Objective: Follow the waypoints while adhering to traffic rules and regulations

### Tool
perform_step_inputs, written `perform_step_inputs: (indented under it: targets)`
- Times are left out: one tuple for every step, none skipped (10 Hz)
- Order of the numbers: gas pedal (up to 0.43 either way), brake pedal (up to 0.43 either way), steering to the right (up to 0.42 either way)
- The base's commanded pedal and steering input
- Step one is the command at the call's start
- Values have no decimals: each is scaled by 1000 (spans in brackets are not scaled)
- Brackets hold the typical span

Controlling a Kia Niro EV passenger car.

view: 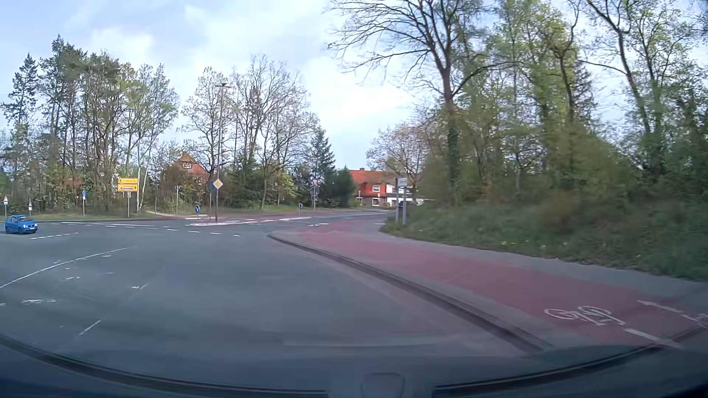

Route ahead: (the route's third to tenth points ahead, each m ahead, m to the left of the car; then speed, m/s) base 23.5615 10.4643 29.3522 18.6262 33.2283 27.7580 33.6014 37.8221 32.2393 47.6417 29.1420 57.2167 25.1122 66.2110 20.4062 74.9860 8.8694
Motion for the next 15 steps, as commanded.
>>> perform_step_inputs:
  targets:
    - [20, 0, -141]
    - [20, 0, -141]
    - [20, 0, -141]
    - [20, 0, -140]
    - [28, 0, -139]
    - [28, 0, -139]
    - [28, 0, -139]
    - [28, 0, -138]
    - [28, 0, -136]
    - [28, 0, -135]
    - [28, 0, -135]
    - [28, 0, -134]
    - [28, 0, -134]
    - [28, 0, -133]
    - [28, 0, -129]
